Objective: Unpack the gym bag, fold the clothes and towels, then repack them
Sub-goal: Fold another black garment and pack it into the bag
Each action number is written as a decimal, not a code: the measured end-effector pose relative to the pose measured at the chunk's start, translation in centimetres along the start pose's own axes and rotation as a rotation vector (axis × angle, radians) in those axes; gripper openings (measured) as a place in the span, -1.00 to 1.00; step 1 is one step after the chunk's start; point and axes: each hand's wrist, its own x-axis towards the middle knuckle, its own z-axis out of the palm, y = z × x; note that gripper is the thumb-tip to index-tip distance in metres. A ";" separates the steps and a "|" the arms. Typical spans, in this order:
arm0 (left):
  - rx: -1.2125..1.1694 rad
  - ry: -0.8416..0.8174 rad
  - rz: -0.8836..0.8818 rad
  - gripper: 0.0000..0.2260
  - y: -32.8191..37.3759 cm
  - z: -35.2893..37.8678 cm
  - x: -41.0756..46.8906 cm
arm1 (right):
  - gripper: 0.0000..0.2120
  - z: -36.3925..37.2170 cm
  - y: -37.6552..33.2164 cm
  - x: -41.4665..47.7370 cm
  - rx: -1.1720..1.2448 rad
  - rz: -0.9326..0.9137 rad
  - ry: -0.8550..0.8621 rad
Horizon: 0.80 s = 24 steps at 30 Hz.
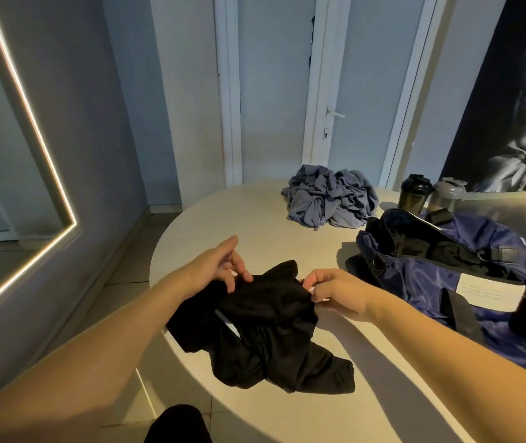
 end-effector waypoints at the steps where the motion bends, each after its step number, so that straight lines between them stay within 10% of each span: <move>1: 0.184 -0.012 -0.018 -0.47 -0.1 0.2 -0.2 | -0.84 0.2 0.3 -0.1 -0.030 0.021 -0.029; 8: 0.813 -0.031 0.001 -0.35 -0.9 2.9 0.7 | -0.75 2.5 1.4 0.5 -0.338 -0.075 0.219; 11: 0.911 -0.025 0.014 -0.85 -0.6 3.1 1.0 | -0.77 2.5 0.7 0.6 -0.392 -0.091 0.225; 20: 0.547 0.423 0.073 -0.90 3.2 -1.7 -0.1 | -0.88 0.3 -2.5 -0.9 -0.186 -0.203 0.390; 24: 0.032 0.491 0.021 -0.87 5.3 -3.2 -0.4 | -0.84 -0.1 -4.5 -0.9 0.018 -0.349 0.476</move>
